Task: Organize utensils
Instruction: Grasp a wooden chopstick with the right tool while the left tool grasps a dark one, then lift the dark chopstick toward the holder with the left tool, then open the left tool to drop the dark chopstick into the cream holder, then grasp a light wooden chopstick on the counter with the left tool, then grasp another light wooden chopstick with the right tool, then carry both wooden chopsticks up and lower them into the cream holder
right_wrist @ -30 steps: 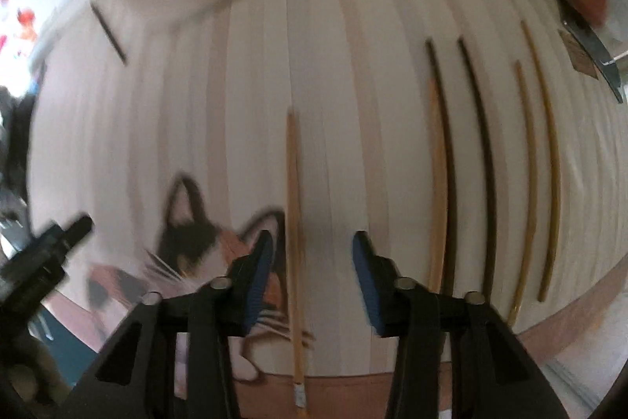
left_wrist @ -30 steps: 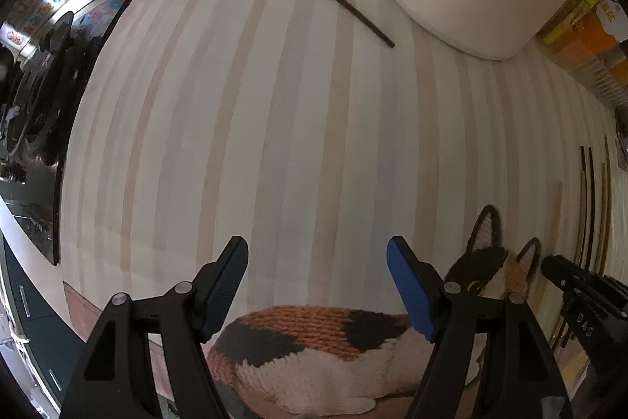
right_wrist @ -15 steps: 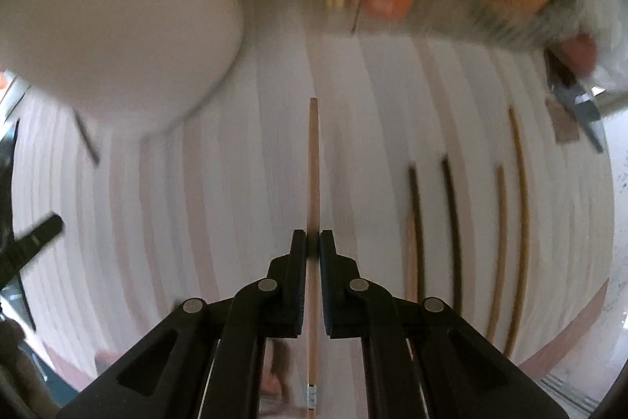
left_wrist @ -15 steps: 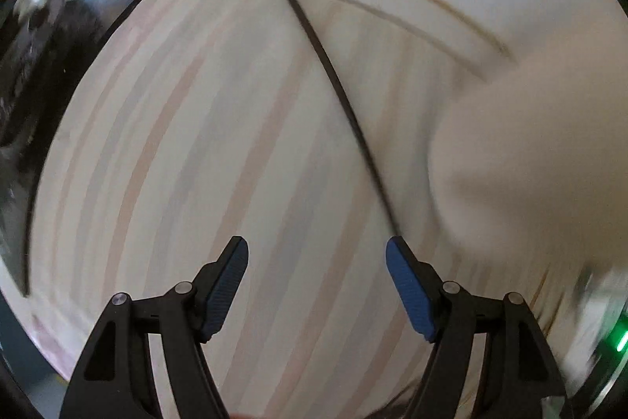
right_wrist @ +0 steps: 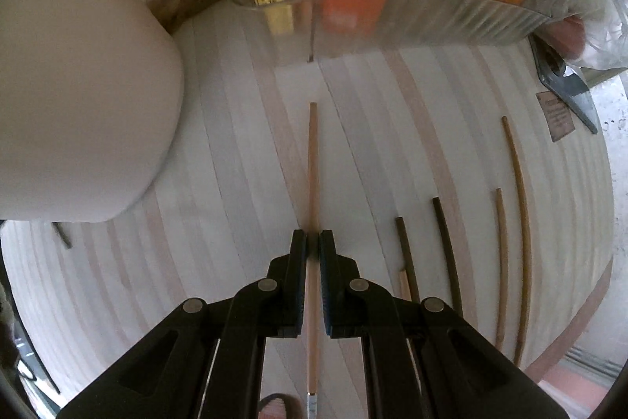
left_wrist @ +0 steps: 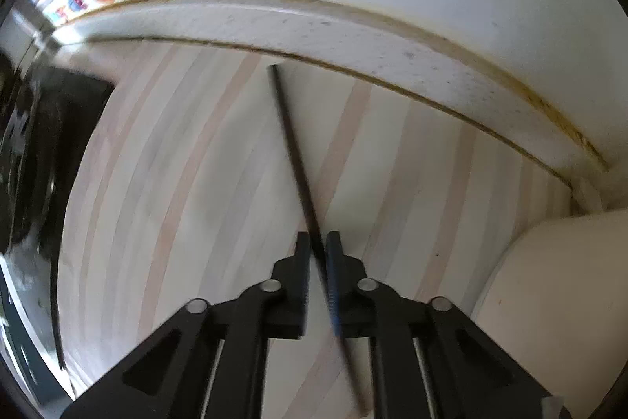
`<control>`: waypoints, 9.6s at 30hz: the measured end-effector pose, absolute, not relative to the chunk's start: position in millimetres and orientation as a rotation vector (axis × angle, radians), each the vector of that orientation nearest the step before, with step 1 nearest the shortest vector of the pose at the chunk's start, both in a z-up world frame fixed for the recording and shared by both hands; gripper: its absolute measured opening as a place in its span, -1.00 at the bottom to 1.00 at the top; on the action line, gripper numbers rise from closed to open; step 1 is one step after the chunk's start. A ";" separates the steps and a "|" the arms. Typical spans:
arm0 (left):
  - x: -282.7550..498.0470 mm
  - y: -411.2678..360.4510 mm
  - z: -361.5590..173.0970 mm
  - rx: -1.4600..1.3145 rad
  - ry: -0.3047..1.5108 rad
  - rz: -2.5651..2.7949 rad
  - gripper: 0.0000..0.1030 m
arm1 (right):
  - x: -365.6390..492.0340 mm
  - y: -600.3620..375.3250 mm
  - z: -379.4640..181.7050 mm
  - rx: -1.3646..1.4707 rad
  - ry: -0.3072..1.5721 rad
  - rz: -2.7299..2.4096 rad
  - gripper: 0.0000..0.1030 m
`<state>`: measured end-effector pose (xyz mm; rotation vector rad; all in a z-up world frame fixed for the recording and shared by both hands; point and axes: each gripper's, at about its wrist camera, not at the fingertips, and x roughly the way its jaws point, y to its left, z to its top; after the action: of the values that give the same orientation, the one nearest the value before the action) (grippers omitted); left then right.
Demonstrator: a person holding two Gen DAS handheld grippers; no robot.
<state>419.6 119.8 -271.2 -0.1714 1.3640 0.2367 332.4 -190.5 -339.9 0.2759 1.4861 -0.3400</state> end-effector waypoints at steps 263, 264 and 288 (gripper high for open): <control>169.0 46.4 -261.5 0.089 1.463 -0.116 -0.87 | 236.9 -180.3 -320.0 0.218 1.646 -0.075 -0.81; 169.1 44.5 -261.5 0.097 1.463 -0.116 -0.88 | 238.2 -174.2 -322.2 0.206 1.644 -0.075 -0.82; 147.8 31.5 -243.5 0.110 1.404 -0.109 -0.92 | 231.2 -102.4 -327.4 0.086 1.605 -0.046 -0.87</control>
<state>147.8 31.5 -243.5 0.1104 1.4042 -0.1092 231.2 -102.4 -327.4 0.0858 1.6052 -0.0459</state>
